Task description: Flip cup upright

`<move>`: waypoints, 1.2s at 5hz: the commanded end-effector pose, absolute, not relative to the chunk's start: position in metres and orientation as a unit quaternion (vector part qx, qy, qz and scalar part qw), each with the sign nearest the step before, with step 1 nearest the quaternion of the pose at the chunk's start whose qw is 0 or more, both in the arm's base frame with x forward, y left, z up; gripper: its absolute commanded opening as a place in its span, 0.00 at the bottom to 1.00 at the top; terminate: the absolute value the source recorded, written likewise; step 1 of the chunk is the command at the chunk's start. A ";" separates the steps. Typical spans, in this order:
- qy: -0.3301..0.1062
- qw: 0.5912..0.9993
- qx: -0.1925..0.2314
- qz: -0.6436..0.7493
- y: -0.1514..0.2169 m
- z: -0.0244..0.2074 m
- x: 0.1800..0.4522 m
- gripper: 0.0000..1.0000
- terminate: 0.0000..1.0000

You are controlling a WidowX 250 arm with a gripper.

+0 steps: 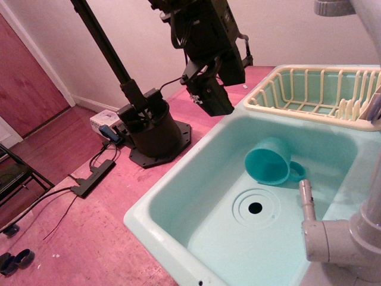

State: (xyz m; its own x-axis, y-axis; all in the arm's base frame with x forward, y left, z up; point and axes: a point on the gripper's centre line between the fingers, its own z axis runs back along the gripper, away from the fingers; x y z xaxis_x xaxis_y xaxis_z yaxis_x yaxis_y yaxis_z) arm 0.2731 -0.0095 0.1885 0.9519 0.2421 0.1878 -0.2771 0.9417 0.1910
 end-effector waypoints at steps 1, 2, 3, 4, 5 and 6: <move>-0.081 0.982 0.108 0.132 -0.010 0.189 0.273 1.00 0.00; -0.078 0.985 0.101 0.120 -0.019 0.176 0.277 1.00 0.00; -0.076 0.987 0.099 0.105 -0.026 0.170 0.286 1.00 0.00; -0.073 0.989 0.095 0.088 -0.036 0.163 0.298 1.00 0.00; -0.069 0.990 0.099 0.077 -0.038 0.153 0.302 1.00 0.00; -0.074 0.989 0.096 0.084 -0.027 0.136 0.301 1.00 0.00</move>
State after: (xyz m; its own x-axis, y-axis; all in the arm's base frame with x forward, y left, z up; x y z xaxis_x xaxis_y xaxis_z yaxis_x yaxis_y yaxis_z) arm 0.2986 -0.0240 0.1211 0.9767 0.1602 0.1427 -0.1854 0.9650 0.1856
